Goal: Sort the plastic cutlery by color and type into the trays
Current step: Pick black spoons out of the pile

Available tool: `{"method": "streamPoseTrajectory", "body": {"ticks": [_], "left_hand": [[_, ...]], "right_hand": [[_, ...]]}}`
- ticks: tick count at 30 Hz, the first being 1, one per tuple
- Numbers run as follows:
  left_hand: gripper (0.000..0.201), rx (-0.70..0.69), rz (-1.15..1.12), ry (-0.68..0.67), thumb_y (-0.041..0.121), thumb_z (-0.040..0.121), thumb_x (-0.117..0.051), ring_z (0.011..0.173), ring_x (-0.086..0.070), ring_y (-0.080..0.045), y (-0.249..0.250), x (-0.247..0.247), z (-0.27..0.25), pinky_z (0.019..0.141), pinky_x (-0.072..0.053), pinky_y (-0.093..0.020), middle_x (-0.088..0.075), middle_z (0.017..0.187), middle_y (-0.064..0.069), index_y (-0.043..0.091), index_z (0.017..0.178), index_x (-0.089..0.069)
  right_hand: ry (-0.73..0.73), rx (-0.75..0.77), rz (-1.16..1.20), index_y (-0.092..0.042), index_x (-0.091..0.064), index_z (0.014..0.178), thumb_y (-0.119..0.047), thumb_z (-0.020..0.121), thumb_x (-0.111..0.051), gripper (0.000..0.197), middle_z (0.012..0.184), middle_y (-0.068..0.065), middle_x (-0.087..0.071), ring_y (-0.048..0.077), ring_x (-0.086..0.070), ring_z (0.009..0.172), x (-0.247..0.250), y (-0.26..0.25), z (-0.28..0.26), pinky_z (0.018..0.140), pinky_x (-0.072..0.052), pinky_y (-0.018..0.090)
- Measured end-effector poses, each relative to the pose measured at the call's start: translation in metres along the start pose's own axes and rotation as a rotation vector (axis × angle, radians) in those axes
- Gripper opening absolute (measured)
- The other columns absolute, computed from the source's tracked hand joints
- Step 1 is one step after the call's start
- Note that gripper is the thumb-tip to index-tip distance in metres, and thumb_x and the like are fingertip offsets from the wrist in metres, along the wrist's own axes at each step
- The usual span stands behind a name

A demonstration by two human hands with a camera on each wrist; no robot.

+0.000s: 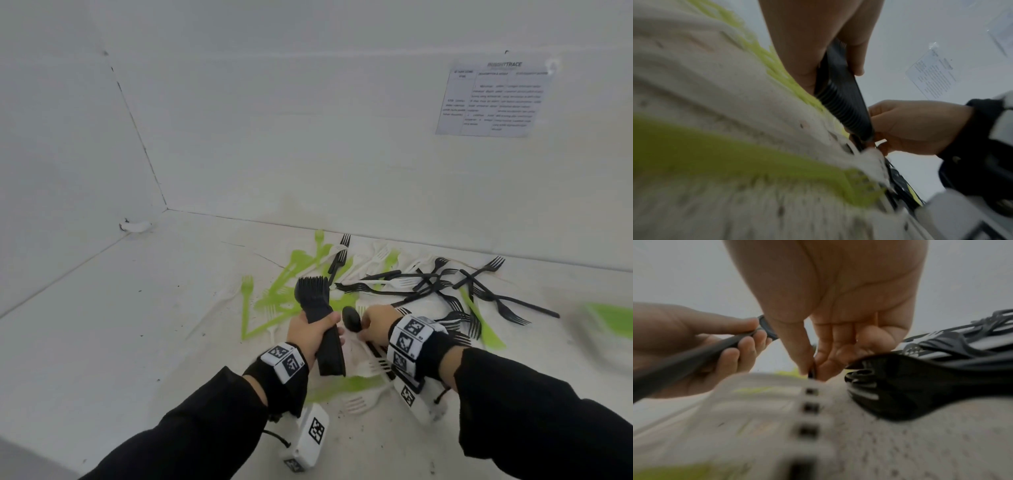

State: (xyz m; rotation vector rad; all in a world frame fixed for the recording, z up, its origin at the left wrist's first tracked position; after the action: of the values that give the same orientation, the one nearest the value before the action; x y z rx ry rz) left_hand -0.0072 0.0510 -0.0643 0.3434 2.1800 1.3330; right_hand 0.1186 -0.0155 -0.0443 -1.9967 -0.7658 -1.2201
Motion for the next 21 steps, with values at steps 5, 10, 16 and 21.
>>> {"method": "streamPoseTrajectory", "body": {"ticks": [5, 10, 16, 21], "left_hand": [[0.014, -0.029, -0.012, -0.023, -0.005, 0.085, -0.061, 0.05, -0.056, -0.02, 0.007, 0.0, 0.007, 0.045, -0.052, -0.028, -0.054, 0.071, -0.011, 0.005, 0.084, -0.052], [0.009, -0.01, -0.004, -0.086, 0.002, 0.087, -0.06, 0.048, -0.056, -0.018, 0.004, -0.006, 0.007, 0.045, -0.051, -0.028, -0.057, 0.074, -0.01, 0.004, 0.087, -0.051], [0.007, 0.014, -0.034, -0.11, 0.007, 0.094, -0.05, 0.068, -0.058, -0.025, 0.005, -0.014, 0.005, 0.063, -0.056, -0.036, -0.06, 0.082, -0.011, 0.004, 0.095, -0.057], [0.01, -0.011, 0.029, -0.121, 0.002, 0.093, -0.051, 0.079, -0.06, -0.031, 0.004, -0.01, 0.005, 0.093, -0.047, -0.053, -0.062, 0.096, -0.022, 0.0, 0.1, -0.058]], "right_hand": [[0.352, -0.05, 0.372, -0.007, -0.059, 0.107, -0.027, 0.092, -0.055, 0.026, 0.108, 0.013, -0.063, 0.028, -0.058, 0.103, 0.023, 0.006, -0.001, 0.081, -0.042, 0.028], [0.435, -0.024, 0.574, -0.008, -0.062, 0.106, -0.028, 0.09, -0.057, 0.026, 0.097, 0.005, -0.064, 0.019, -0.058, 0.094, 0.034, 0.0, -0.006, 0.076, -0.036, 0.019], [0.416, 0.001, 0.758, -0.012, -0.06, 0.089, -0.026, 0.089, -0.06, 0.013, 0.079, 0.004, -0.06, 0.017, -0.057, 0.061, 0.01, -0.019, -0.015, 0.062, -0.054, 0.032], [0.413, 0.019, 0.776, -0.008, -0.064, 0.103, -0.012, 0.09, -0.055, 0.016, 0.094, 0.009, -0.065, 0.024, -0.064, 0.084, 0.002, -0.021, -0.021, 0.083, -0.055, 0.037]]}}
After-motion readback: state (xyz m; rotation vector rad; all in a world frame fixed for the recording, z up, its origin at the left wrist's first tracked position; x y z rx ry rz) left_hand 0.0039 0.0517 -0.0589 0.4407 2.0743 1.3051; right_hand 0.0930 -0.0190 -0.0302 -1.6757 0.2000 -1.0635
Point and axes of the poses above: each hand's wrist, its own z-axis towards the middle knuckle, its own x-axis out of the back of the hand, y = z × x, the point moved 4 cm from there along z, towards the middle knuckle
